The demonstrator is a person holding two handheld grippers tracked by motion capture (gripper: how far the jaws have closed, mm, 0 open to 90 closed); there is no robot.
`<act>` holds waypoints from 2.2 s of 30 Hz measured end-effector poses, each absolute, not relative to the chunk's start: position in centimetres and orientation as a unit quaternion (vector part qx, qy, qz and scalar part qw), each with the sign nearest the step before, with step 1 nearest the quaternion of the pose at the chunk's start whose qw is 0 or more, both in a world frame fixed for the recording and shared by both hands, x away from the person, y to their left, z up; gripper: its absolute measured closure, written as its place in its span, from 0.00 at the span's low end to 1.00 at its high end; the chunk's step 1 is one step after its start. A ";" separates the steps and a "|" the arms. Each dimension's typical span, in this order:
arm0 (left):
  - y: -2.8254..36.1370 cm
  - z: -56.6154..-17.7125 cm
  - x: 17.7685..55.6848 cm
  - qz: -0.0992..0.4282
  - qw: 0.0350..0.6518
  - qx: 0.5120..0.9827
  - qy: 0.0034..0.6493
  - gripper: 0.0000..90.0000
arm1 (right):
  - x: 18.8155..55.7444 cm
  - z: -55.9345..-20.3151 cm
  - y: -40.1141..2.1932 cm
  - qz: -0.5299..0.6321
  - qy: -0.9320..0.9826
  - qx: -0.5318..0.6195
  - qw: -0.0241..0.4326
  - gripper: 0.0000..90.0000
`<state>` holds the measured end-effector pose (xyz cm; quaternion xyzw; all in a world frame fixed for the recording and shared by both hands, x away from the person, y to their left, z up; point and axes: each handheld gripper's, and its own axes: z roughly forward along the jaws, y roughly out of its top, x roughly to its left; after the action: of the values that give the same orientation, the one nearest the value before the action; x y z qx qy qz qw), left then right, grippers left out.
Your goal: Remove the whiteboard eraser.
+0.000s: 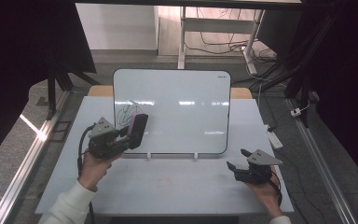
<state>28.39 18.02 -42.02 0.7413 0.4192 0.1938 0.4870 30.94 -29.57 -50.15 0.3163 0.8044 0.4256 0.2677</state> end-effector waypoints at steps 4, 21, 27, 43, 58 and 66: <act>17.4 -42.7 28.0 0.186 0.484 0.750 0.411 0.71 | 30.9 -50.1 -29.3 0.425 0.807 0.313 0.264 0.27; 14.0 -45.8 27.4 0.160 0.458 0.792 0.370 0.71 | 31.0 -49.8 -28.1 0.450 0.803 0.311 0.236 0.27; 12.6 -46.3 27.3 0.159 0.454 0.801 0.357 0.71 | 31.1 -49.2 -27.1 0.469 0.795 0.320 0.214 0.27; 10.2 -46.9 27.0 0.151 0.450 0.814 0.334 0.71 | 31.0 -47.9 -23.6 0.497 0.800 0.289 0.171 0.27; 8.7 -47.7 26.7 0.154 0.441 0.826 0.315 0.71 | 31.5 -47.2 -20.0 0.526 0.793 0.290 0.097 0.25; 8.0 -48.1 26.5 0.156 0.437 0.831 0.308 0.71 | 31.4 -46.8 -17.6 0.545 0.781 0.303 0.044 0.25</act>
<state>26.46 8.05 -48.07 0.8310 0.3078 0.1555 0.4366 31.45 -17.57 -46.75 0.3028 0.7805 0.5451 0.0437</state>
